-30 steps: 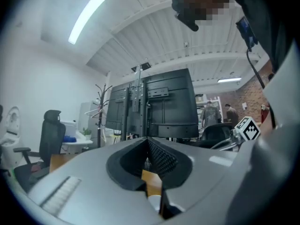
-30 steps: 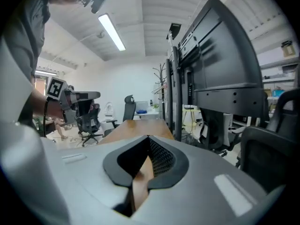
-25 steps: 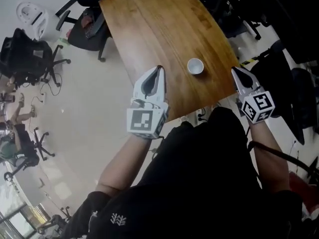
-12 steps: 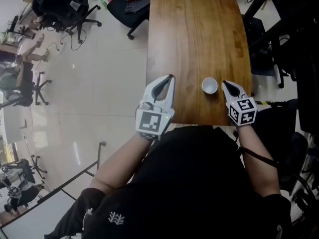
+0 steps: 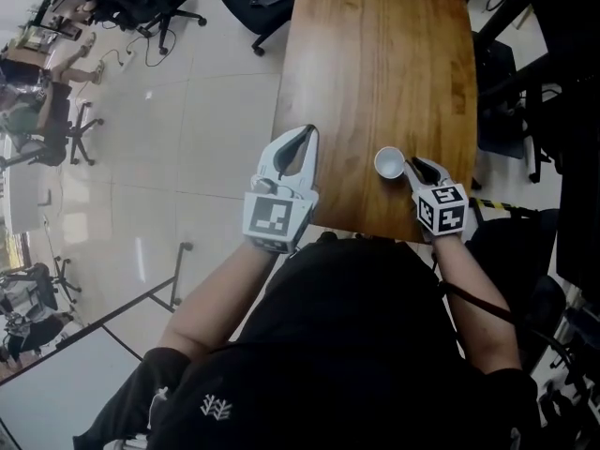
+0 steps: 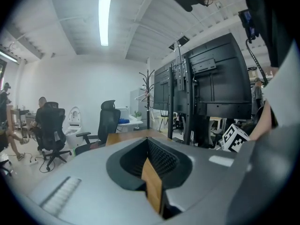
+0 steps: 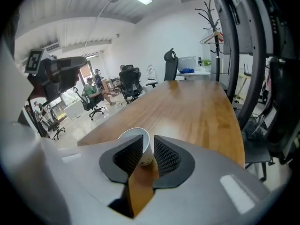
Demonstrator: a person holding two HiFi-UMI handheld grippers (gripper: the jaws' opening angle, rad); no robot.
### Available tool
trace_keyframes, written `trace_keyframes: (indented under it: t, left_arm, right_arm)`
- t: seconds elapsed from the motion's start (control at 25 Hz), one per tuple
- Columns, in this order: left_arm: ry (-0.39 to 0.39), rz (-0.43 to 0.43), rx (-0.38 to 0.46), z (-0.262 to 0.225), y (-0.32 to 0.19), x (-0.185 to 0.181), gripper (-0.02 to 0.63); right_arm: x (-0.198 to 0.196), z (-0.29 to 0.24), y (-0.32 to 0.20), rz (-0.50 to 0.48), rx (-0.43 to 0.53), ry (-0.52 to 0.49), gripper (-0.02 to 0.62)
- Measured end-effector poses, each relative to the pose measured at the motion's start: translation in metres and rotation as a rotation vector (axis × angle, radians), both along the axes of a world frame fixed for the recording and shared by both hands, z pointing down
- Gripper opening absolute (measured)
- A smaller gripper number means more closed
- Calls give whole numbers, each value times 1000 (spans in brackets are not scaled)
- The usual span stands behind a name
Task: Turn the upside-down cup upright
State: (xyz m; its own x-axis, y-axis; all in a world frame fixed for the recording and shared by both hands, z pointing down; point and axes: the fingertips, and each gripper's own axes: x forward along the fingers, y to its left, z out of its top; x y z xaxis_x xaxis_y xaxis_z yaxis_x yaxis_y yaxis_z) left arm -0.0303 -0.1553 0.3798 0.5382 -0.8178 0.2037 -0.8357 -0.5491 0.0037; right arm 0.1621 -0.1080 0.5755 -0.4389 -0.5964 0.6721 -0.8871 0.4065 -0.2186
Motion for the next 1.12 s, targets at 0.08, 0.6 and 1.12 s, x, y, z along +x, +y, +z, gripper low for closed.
trace_keyframes:
  t: [0.08,0.6,1.12]
  left_arm:
    - [-6,3,1,0,1,-2,0]
    - [-14,-88,10,-6,7,-42,0]
    - [-18,-108,40,-17,16,-49,0]
  right_arm:
    - [3,7,-3,41,-35,-38,75]
    - [-5,39,-5,149,-161,-152,81]
    - [55,11,-30,106,77,284,25]
